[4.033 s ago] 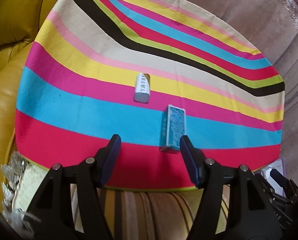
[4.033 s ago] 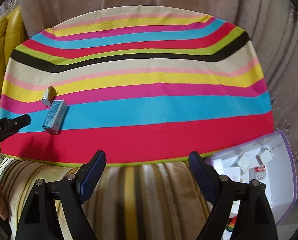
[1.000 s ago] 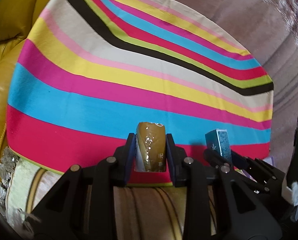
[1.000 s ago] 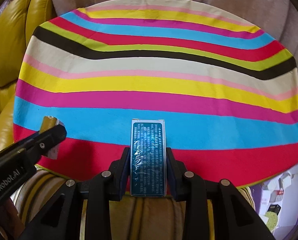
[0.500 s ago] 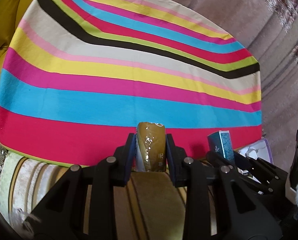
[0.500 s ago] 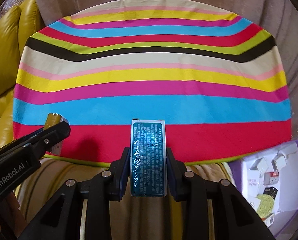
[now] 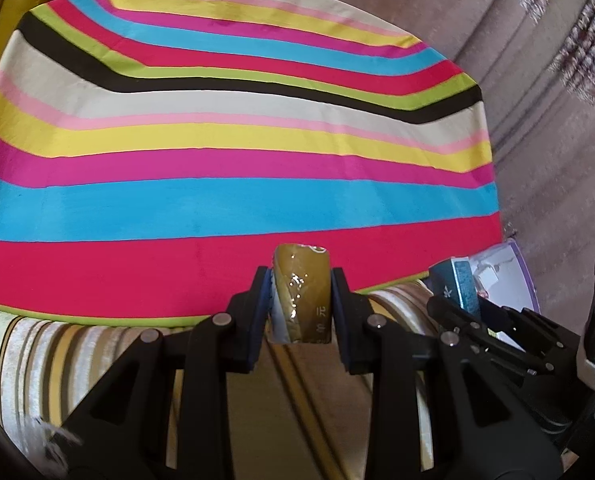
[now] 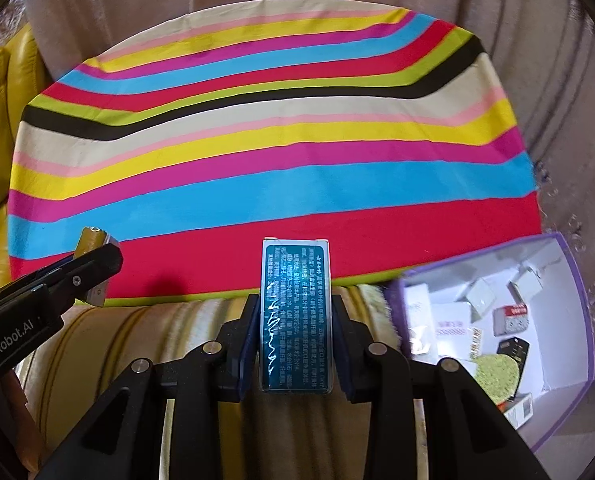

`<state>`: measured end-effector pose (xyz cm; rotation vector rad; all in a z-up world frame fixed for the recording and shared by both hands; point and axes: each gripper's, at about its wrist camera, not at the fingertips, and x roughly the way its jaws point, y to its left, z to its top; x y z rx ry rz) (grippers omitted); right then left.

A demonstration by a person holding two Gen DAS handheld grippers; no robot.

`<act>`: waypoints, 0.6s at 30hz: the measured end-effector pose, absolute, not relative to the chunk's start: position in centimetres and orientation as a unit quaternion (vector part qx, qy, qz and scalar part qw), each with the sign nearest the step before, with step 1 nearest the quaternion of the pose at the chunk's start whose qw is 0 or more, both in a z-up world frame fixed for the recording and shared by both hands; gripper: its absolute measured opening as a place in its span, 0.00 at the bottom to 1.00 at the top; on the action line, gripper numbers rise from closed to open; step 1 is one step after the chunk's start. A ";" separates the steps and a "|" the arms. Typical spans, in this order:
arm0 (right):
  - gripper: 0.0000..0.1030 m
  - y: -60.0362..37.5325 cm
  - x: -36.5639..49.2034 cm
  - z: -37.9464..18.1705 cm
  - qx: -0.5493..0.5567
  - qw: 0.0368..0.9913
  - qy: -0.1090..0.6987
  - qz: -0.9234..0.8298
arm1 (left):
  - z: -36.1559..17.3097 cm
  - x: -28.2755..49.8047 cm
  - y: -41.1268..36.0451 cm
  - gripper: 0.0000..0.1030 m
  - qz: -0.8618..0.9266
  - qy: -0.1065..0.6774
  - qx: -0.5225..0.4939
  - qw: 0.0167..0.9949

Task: Organize objects
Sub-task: 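Carry the brown bottle and blue box into the purple box and release both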

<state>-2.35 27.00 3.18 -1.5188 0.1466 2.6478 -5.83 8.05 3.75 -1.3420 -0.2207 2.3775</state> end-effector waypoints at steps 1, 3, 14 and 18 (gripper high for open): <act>0.33 27.4 -2.0 3.2 -0.496 0.047 0.050 0.866 | 3.8 -5.8 8.4 0.32 0.850 -0.077 -0.481 0.203; 0.33 28.1 -1.6 3.3 -0.494 0.055 0.053 0.866 | 3.9 -5.5 9.7 0.32 0.846 -0.067 -0.482 0.217; 0.33 33.5 1.4 3.4 -0.493 0.113 0.084 0.859 | 3.9 -3.7 17.0 0.32 0.821 -0.012 -0.493 0.289; 0.33 35.7 2.7 3.4 -0.493 0.137 0.095 0.854 | 4.1 -3.0 19.7 0.32 0.813 0.010 -0.492 0.312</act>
